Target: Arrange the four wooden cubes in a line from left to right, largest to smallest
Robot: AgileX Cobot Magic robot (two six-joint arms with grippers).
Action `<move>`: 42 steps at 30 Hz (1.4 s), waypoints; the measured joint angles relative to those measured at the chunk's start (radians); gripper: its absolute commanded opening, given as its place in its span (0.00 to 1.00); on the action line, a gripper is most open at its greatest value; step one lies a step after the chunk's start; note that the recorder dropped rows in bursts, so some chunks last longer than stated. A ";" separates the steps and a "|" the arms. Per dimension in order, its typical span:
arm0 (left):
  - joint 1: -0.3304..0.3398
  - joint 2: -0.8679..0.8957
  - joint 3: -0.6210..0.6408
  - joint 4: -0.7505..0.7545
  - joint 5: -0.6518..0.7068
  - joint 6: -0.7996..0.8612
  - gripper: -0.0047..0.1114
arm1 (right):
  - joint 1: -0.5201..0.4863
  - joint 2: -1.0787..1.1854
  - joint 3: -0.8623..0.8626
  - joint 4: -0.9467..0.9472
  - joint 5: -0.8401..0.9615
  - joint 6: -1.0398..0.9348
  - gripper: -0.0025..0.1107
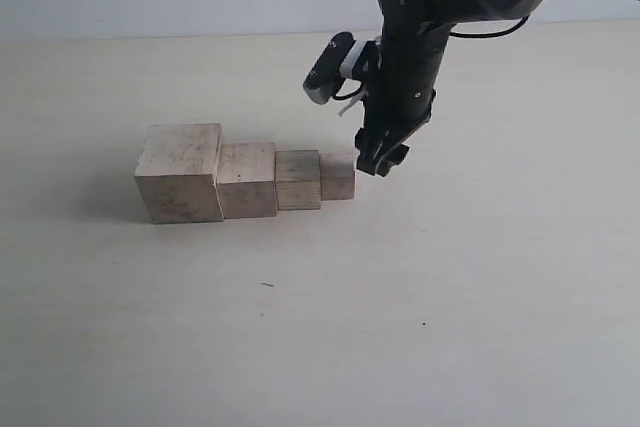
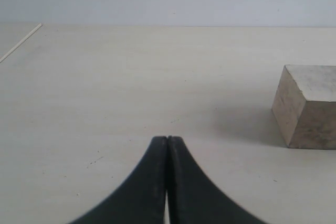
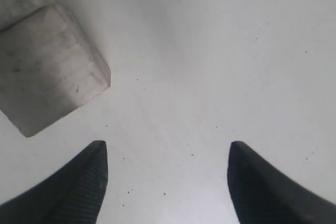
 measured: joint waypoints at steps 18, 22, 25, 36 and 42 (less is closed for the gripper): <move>0.000 0.000 0.000 0.000 0.000 0.000 0.04 | 0.000 -0.021 0.000 0.092 0.039 0.518 0.02; 0.000 0.000 0.000 0.000 0.000 0.000 0.04 | 0.000 -0.012 0.000 0.104 0.039 0.527 0.02; 0.000 0.000 0.000 0.000 0.000 0.000 0.04 | 0.000 0.004 0.000 0.104 0.040 0.537 0.02; 0.000 0.000 0.000 0.000 0.000 0.000 0.04 | 0.000 0.006 0.000 0.203 0.017 0.531 0.02; 0.000 0.000 0.000 0.000 0.000 0.000 0.04 | 0.000 0.006 0.000 0.231 0.015 0.515 0.02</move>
